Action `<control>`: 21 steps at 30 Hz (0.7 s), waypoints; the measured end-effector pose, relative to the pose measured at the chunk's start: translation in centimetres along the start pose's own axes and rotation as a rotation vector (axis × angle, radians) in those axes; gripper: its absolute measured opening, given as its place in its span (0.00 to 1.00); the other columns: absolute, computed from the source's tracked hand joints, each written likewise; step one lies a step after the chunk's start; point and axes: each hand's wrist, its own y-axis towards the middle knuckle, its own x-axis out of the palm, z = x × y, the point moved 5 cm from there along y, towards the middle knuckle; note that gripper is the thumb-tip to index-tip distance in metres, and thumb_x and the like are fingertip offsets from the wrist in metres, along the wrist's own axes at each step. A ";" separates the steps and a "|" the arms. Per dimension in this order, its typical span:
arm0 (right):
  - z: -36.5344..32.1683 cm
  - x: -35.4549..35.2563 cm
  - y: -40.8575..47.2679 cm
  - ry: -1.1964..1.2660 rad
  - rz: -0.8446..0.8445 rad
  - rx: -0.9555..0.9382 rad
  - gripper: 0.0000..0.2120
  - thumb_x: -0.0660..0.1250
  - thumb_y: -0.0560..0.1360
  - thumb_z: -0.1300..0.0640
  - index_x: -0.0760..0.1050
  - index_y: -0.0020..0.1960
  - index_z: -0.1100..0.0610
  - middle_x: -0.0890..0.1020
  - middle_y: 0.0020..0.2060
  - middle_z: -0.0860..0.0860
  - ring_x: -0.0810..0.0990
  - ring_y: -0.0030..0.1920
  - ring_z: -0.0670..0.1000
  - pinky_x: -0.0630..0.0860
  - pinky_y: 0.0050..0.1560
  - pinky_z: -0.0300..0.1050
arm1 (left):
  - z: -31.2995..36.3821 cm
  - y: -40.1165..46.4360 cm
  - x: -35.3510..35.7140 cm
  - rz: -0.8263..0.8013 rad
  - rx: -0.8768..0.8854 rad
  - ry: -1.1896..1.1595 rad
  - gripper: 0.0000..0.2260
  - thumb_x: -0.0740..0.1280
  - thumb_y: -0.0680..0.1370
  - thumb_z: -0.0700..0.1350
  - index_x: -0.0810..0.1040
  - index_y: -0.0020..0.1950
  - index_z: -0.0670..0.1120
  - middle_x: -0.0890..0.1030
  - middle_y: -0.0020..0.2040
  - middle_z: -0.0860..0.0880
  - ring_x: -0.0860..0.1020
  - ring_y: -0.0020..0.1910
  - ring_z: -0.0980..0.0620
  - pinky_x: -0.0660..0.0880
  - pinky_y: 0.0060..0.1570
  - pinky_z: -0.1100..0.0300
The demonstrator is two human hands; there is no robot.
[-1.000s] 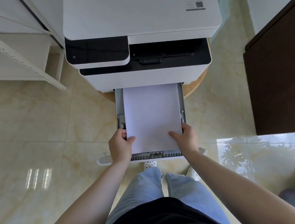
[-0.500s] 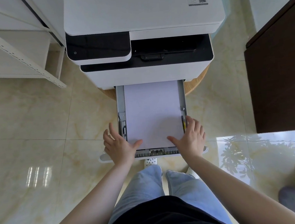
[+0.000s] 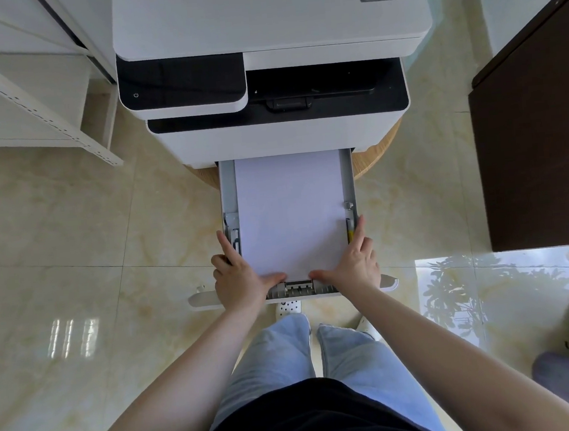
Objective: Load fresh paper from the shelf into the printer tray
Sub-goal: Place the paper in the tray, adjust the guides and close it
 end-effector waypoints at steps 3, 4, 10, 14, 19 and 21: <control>0.0 -0.1 0.1 0.005 -0.002 0.015 0.72 0.80 0.51 0.42 0.30 0.75 0.50 0.65 0.67 0.54 0.66 0.69 0.57 0.67 0.66 0.52 | -0.2 0.0 -0.1 -0.006 0.001 0.009 0.68 0.78 0.53 0.64 0.37 0.78 0.47 0.66 0.63 0.39 0.73 0.56 0.40 0.74 0.47 0.51; 0.1 -0.2 0.1 0.012 -0.002 0.017 0.72 0.80 0.51 0.42 0.30 0.75 0.50 0.65 0.68 0.54 0.66 0.70 0.57 0.67 0.66 0.52 | -0.2 0.0 -0.2 -0.008 0.007 0.010 0.68 0.78 0.53 0.64 0.37 0.78 0.47 0.66 0.63 0.39 0.73 0.56 0.40 0.74 0.47 0.51; 0.3 -0.2 0.2 -0.008 -0.012 -0.001 0.71 0.80 0.53 0.40 0.30 0.75 0.51 0.65 0.68 0.55 0.67 0.69 0.57 0.69 0.64 0.52 | -0.1 0.1 -0.1 -0.024 -0.006 0.016 0.67 0.79 0.55 0.63 0.36 0.77 0.47 0.66 0.64 0.40 0.73 0.57 0.39 0.74 0.48 0.50; 0.3 -1.2 1.9 0.106 -0.056 0.056 0.62 0.73 0.60 0.33 0.37 0.77 0.54 0.62 0.74 0.56 0.65 0.72 0.59 0.68 0.67 0.57 | 0.1 1.0 -1.0 0.044 -0.039 -0.150 0.59 0.74 0.60 0.67 0.43 0.78 0.46 0.68 0.67 0.38 0.73 0.61 0.36 0.74 0.52 0.46; -2.1 -3.6 5.6 0.413 -0.016 0.155 0.44 0.71 0.63 0.33 0.62 0.67 0.59 0.77 0.59 0.56 0.78 0.55 0.58 0.78 0.51 0.55 | 1.8 5.7 -1.6 -0.041 -0.277 -0.492 0.47 0.70 0.62 0.70 0.58 0.70 0.43 0.71 0.66 0.41 0.75 0.60 0.38 0.75 0.56 0.42; -3.2 -4.0 6.6 0.508 -0.033 0.194 0.39 0.70 0.64 0.33 0.64 0.61 0.59 0.77 0.51 0.54 0.78 0.48 0.56 0.76 0.46 0.52 | 2.4 6.9 -1.6 -0.057 -0.388 -0.556 0.45 0.69 0.62 0.71 0.62 0.65 0.42 0.74 0.62 0.40 0.77 0.56 0.37 0.76 0.54 0.42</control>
